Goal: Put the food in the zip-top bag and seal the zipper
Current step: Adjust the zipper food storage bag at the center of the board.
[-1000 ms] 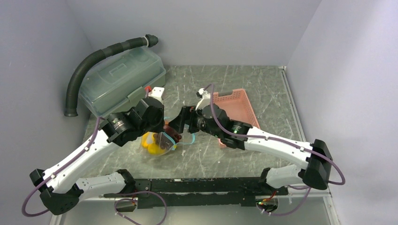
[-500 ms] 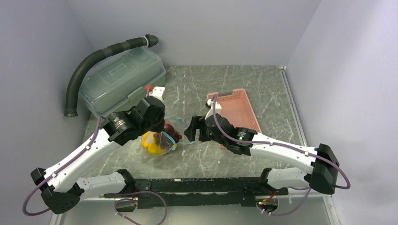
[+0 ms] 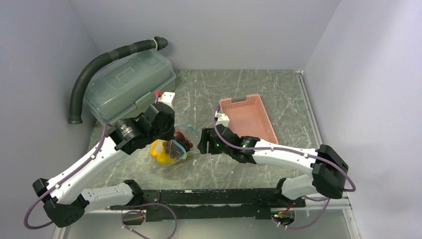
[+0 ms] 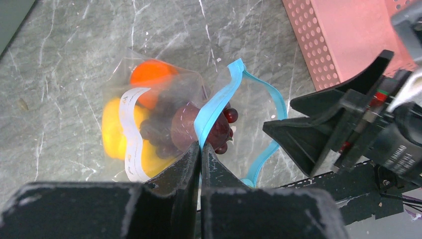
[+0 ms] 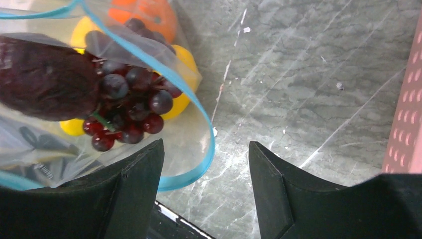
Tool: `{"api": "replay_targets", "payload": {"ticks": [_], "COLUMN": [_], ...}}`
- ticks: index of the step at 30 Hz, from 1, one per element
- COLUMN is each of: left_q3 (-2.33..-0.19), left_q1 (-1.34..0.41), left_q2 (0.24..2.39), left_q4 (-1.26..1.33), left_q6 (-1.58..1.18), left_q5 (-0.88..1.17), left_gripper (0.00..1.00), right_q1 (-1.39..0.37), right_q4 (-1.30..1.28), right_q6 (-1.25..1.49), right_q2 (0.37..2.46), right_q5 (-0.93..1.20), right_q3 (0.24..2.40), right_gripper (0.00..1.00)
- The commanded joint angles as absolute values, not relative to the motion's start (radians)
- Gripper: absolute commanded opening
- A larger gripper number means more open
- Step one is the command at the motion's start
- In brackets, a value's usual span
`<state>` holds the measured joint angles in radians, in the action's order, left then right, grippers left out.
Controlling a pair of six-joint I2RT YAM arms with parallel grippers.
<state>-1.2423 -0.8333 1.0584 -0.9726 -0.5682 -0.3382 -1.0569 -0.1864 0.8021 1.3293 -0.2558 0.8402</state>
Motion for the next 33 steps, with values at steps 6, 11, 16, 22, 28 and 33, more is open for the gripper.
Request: {"api": "replay_targets", "payload": {"ticks": [6,11,16,22,28,33], "left_q3": [-1.280,-1.279,-1.280,-1.296,-1.314,-1.315], "left_q1": [-0.829,-0.829,-0.830,-0.830,-0.831,-0.830], "left_q2": [1.042,1.034,1.029,1.029,1.020,0.990], "left_q4": [-0.971,-0.979,-0.984,-0.998,-1.014,-1.012], "left_q6": [-0.563,-0.564,-0.568,-0.565,-0.563,-0.567], "left_q5": [-0.351,-0.355,-0.357,-0.372,-0.402,-0.432], "left_gripper": [0.09,0.09,0.09,0.10,0.10,0.10], "right_q1": [-1.023,-1.020,-1.020,-1.020,-1.020,-1.020], "right_q4": [-0.077,-0.070,-0.113,-0.181,-0.265,-0.328], "right_q6": [0.845,0.851,0.824,0.759,0.687,0.652], "right_q2": [1.417,1.407,1.362,1.311,1.244,1.190], "right_q5": [-0.175,-0.177,-0.208,-0.222,-0.247,-0.253], "right_q3": [0.875,0.882,0.919,1.005,1.081,1.135], "right_gripper": [0.52,0.19,0.00,0.00,0.00,0.00]}}
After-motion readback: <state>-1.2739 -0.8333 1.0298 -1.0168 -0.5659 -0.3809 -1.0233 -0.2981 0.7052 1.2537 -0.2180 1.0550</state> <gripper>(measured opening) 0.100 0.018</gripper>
